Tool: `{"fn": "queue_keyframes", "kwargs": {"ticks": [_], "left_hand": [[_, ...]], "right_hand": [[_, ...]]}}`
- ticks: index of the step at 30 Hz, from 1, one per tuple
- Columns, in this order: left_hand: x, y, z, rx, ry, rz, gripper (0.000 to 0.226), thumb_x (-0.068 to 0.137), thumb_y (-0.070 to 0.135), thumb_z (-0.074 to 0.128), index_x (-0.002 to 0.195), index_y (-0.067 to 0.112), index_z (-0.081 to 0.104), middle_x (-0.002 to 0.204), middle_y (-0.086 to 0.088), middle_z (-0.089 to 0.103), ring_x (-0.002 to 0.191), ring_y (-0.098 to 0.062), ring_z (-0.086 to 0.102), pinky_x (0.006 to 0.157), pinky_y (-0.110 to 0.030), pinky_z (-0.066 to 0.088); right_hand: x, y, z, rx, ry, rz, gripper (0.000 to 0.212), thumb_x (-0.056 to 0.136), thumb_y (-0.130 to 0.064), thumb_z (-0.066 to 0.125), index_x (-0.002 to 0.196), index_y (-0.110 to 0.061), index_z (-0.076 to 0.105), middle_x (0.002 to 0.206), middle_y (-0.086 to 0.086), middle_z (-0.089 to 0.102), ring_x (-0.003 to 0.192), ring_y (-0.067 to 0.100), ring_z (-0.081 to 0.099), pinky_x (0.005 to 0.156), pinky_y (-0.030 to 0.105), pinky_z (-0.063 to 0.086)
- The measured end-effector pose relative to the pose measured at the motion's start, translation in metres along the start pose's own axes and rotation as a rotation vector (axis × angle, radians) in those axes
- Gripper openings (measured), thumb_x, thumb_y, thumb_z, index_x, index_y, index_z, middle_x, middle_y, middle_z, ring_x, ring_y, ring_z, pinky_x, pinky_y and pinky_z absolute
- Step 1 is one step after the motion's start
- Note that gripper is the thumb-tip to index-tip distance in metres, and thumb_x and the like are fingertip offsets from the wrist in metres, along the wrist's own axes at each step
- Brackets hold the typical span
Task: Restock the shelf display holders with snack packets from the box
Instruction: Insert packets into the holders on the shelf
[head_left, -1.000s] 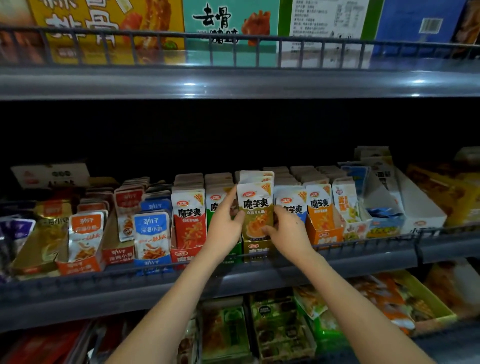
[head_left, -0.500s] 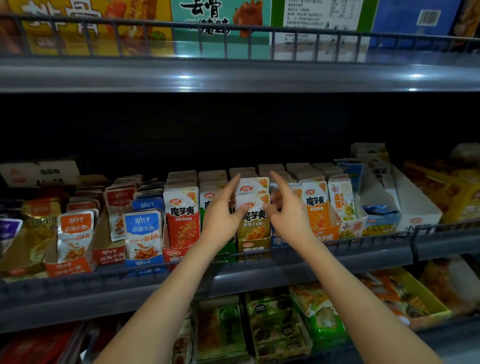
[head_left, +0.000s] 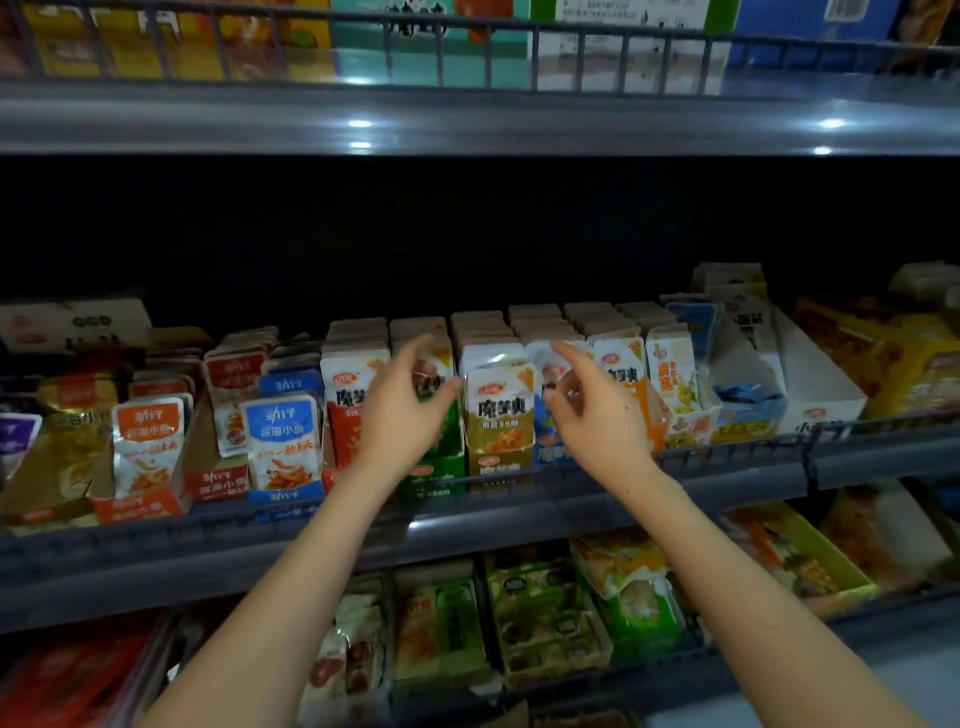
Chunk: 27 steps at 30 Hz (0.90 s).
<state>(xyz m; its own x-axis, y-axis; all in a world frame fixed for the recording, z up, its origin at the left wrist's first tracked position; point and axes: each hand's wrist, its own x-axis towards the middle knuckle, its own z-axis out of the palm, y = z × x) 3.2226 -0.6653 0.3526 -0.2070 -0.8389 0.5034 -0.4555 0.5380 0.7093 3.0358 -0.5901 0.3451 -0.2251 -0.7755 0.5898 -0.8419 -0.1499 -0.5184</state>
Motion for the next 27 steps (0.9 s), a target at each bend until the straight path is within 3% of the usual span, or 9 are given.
{"fn": "queue_keyframes", "kwargs": {"ticks": [3, 5, 9, 12, 15, 20, 23, 25, 27], "left_hand": [[-0.039, -0.003, -0.016, -0.102, 0.050, -0.015, 0.029, 0.092, 0.015, 0.059, 0.120, 0.020, 0.055, 0.096, 0.010, 0.057, 0.086, 0.006, 0.056, 0.069, -0.006, 0.045], [-0.077, -0.017, -0.024, -0.109, 0.077, 0.005, 0.017, 0.093, 0.013, 0.058, 0.109, 0.019, 0.060, 0.091, 0.013, 0.058, 0.080, 0.008, 0.057, 0.071, -0.004, 0.043], [-0.184, -0.073, -0.023, 0.021, 0.013, -0.053, 0.010, 0.092, 0.017, 0.058, 0.097, 0.016, 0.067, 0.092, 0.011, 0.062, 0.082, -0.007, 0.060, 0.072, -0.014, 0.046], [-0.271, -0.122, -0.015, 0.201, -0.126, -0.114, 0.013, 0.089, 0.011, 0.059, 0.097, 0.015, 0.068, 0.091, 0.008, 0.063, 0.081, -0.012, 0.060, 0.073, -0.009, 0.041], [-0.331, -0.168, -0.005, 0.317, -0.243, -0.254, 0.024, 0.087, 0.019, 0.051, 0.100, 0.012, 0.069, 0.098, -0.003, 0.067, 0.091, -0.026, 0.063, 0.080, -0.029, 0.048], [-0.369, -0.215, 0.017, 0.419, -0.285, -0.545, 0.039, 0.097, 0.023, 0.049, 0.135, 0.013, 0.048, 0.131, -0.012, 0.053, 0.120, -0.032, 0.047, 0.099, -0.044, 0.039], [-0.385, -0.241, 0.030, 0.390, -0.364, -0.637, 0.052, 0.099, 0.031, 0.040, 0.148, 0.019, 0.027, 0.145, -0.011, 0.040, 0.130, -0.030, 0.037, 0.105, -0.046, 0.036], [-0.398, -0.258, 0.035, 0.347, -0.391, -0.646, 0.055, 0.100, 0.034, 0.036, 0.150, 0.026, 0.017, 0.146, -0.009, 0.039, 0.129, -0.030, 0.040, 0.103, -0.049, 0.039], [-0.408, -0.269, 0.037, 0.285, -0.379, -0.669, 0.057, 0.100, 0.033, 0.036, 0.151, 0.030, 0.011, 0.139, -0.010, 0.048, 0.121, -0.031, 0.050, 0.097, -0.049, 0.044]], "right_hand": [[-0.047, 0.005, -0.005, 0.156, 0.005, 0.082, 0.032, 0.093, -0.018, 0.057, 0.125, -0.021, 0.056, 0.090, -0.011, 0.059, 0.073, 0.002, 0.058, 0.062, 0.010, 0.045], [-0.089, 0.011, -0.001, 0.246, -0.022, 0.113, 0.022, 0.092, -0.015, 0.059, 0.111, -0.025, 0.061, 0.088, -0.014, 0.060, 0.079, -0.003, 0.058, 0.068, 0.006, 0.044], [-0.189, 0.026, 0.028, 0.301, -0.322, 0.297, 0.016, 0.091, -0.015, 0.061, 0.100, -0.028, 0.062, 0.086, -0.015, 0.063, 0.080, -0.003, 0.060, 0.071, 0.010, 0.046], [-0.255, 0.040, 0.064, 0.233, -0.535, 0.455, 0.012, 0.092, -0.021, 0.061, 0.101, -0.028, 0.064, 0.086, -0.022, 0.060, 0.080, -0.008, 0.059, 0.070, 0.006, 0.044], [-0.301, 0.051, 0.104, 0.255, -0.731, 0.606, 0.015, 0.094, -0.024, 0.057, 0.108, -0.026, 0.064, 0.092, -0.018, 0.062, 0.087, -0.003, 0.060, 0.072, 0.009, 0.047], [-0.358, 0.062, 0.172, 0.236, -0.798, 0.817, 0.024, 0.094, -0.024, 0.057, 0.116, -0.017, 0.060, 0.104, -0.003, 0.066, 0.093, 0.010, 0.061, 0.078, 0.020, 0.047], [-0.386, 0.064, 0.211, 0.104, -0.771, 0.716, 0.031, 0.092, -0.025, 0.060, 0.122, -0.016, 0.058, 0.112, -0.002, 0.064, 0.094, 0.010, 0.060, 0.072, 0.012, 0.044], [-0.398, 0.066, 0.237, 0.109, -0.715, 0.670, 0.034, 0.091, -0.024, 0.062, 0.123, -0.014, 0.058, 0.115, -0.003, 0.060, 0.104, 0.012, 0.058, 0.082, 0.017, 0.043], [-0.403, 0.070, 0.263, 0.210, -0.651, 0.912, 0.030, 0.092, -0.026, 0.061, 0.119, -0.015, 0.059, 0.109, -0.002, 0.061, 0.106, 0.016, 0.058, 0.083, 0.024, 0.045]]}}
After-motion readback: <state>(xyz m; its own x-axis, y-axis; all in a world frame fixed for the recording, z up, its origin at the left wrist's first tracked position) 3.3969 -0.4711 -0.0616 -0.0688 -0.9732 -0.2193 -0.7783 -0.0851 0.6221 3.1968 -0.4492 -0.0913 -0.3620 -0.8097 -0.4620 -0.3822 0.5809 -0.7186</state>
